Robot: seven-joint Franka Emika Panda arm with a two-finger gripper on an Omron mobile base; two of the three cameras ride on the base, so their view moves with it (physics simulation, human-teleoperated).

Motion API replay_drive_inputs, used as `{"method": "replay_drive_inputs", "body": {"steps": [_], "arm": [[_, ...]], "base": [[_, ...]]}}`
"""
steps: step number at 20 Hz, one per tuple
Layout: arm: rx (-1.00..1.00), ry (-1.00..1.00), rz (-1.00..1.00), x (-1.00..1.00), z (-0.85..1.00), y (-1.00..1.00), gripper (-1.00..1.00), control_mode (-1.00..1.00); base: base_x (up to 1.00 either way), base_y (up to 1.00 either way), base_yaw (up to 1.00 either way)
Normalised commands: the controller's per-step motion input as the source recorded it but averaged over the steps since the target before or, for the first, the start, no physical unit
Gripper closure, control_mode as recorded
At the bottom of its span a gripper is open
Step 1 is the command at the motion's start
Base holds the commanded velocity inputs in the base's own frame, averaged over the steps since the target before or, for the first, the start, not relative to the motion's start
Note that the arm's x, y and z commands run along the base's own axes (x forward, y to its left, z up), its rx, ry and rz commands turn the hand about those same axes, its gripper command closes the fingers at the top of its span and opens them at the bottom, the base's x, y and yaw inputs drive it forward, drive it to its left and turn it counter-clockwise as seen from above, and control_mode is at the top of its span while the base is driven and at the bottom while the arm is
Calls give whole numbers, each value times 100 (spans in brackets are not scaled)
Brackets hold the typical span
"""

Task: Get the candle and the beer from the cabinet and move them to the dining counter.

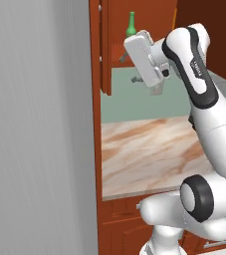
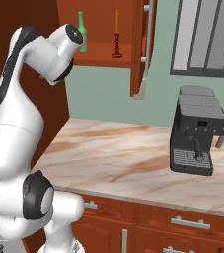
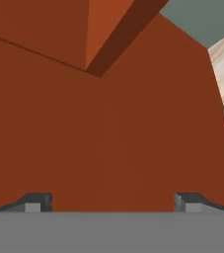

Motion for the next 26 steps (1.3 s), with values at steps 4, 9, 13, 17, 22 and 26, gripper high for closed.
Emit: {"method": "replay_drive_inputs", "body": {"steps": [4, 9, 13, 17, 22, 26], "arm": [[-12, -12, 0, 20, 12, -47, -100, -100], [-12, -14, 0, 26, 6, -37, -100, -100], [-14, -18, 0, 22, 3, -21, -100, -100], [-16, -21, 0, 22, 6, -11, -100, -100], [-16, -24, 1, 17, 13, -14, -100, -100], [-13, -19, 0, 20, 33, -8, -100, -100]], "base": [[0, 0, 0], [0, 0, 0], [0, 0, 0], [0, 0, 0], [0, 0, 0], [0, 0, 0]]}}
